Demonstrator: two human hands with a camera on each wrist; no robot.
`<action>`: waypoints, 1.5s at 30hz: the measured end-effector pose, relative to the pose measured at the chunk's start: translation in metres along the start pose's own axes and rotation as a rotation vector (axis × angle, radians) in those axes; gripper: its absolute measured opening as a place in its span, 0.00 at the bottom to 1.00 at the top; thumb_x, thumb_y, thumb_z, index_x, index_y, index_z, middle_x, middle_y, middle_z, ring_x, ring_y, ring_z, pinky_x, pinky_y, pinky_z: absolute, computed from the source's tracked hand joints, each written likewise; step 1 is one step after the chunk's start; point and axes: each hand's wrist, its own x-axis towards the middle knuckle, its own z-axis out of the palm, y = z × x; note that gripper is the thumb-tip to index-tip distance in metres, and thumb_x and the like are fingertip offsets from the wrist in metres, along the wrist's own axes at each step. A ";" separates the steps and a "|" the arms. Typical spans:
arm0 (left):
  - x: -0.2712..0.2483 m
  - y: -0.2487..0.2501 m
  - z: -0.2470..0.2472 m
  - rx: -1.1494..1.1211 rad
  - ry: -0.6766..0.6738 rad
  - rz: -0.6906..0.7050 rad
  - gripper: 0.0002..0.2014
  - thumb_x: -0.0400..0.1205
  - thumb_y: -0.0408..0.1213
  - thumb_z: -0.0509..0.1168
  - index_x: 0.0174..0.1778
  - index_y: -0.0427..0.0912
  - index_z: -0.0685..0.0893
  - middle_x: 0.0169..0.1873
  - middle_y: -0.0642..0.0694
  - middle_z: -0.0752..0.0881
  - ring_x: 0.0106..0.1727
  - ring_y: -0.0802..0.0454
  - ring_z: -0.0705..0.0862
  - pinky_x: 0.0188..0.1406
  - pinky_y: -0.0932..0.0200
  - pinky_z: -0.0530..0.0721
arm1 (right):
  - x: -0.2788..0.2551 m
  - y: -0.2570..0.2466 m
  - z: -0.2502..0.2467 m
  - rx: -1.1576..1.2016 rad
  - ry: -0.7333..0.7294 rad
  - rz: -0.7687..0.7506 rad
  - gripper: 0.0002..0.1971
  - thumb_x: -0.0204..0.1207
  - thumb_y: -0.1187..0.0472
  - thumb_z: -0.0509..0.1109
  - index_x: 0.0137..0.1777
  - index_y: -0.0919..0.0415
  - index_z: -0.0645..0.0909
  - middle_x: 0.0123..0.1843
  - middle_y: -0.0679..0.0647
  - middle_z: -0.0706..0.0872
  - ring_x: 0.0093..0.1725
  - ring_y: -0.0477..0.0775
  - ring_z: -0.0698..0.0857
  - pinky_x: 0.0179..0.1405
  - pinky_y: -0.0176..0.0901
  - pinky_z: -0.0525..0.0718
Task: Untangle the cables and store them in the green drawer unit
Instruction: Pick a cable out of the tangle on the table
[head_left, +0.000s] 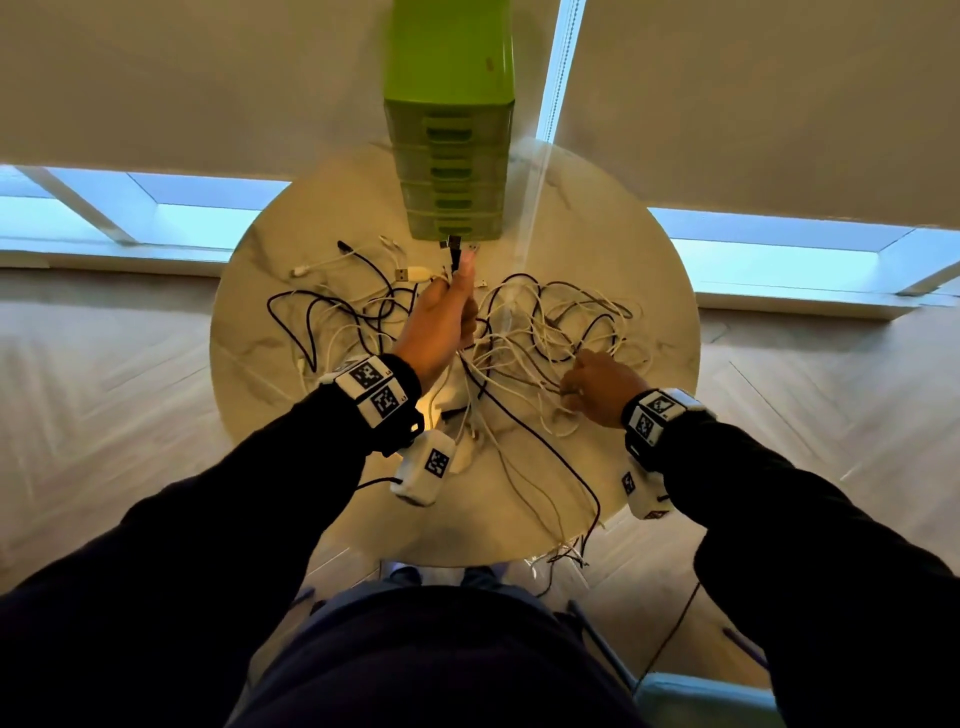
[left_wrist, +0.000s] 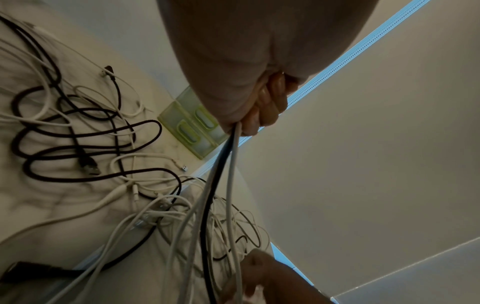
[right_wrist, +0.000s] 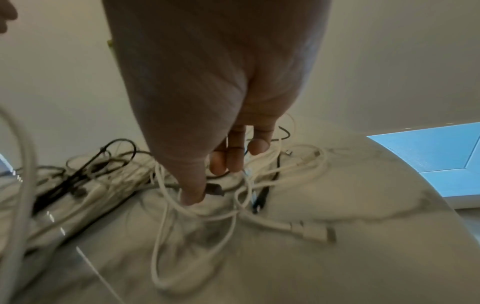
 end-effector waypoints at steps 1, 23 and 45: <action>-0.001 -0.001 -0.001 -0.008 -0.001 0.002 0.23 0.90 0.56 0.55 0.30 0.52 0.66 0.25 0.55 0.60 0.26 0.55 0.58 0.27 0.59 0.60 | 0.001 0.000 -0.009 0.044 0.052 -0.027 0.11 0.80 0.52 0.69 0.56 0.55 0.88 0.59 0.59 0.78 0.59 0.63 0.78 0.57 0.54 0.79; -0.008 0.001 0.000 0.149 -0.071 0.134 0.20 0.84 0.33 0.71 0.27 0.36 0.74 0.27 0.63 0.61 0.21 0.65 0.71 0.30 0.73 0.73 | -0.022 -0.086 -0.133 0.858 0.520 -0.236 0.15 0.79 0.48 0.72 0.55 0.59 0.82 0.49 0.50 0.88 0.48 0.51 0.87 0.51 0.48 0.87; -0.001 0.014 -0.013 -0.172 -0.030 0.134 0.13 0.79 0.44 0.73 0.43 0.50 0.72 0.31 0.54 0.67 0.29 0.60 0.67 0.32 0.66 0.69 | -0.028 -0.128 -0.124 0.894 0.480 -0.214 0.16 0.90 0.51 0.55 0.40 0.54 0.74 0.32 0.48 0.75 0.31 0.45 0.74 0.37 0.41 0.80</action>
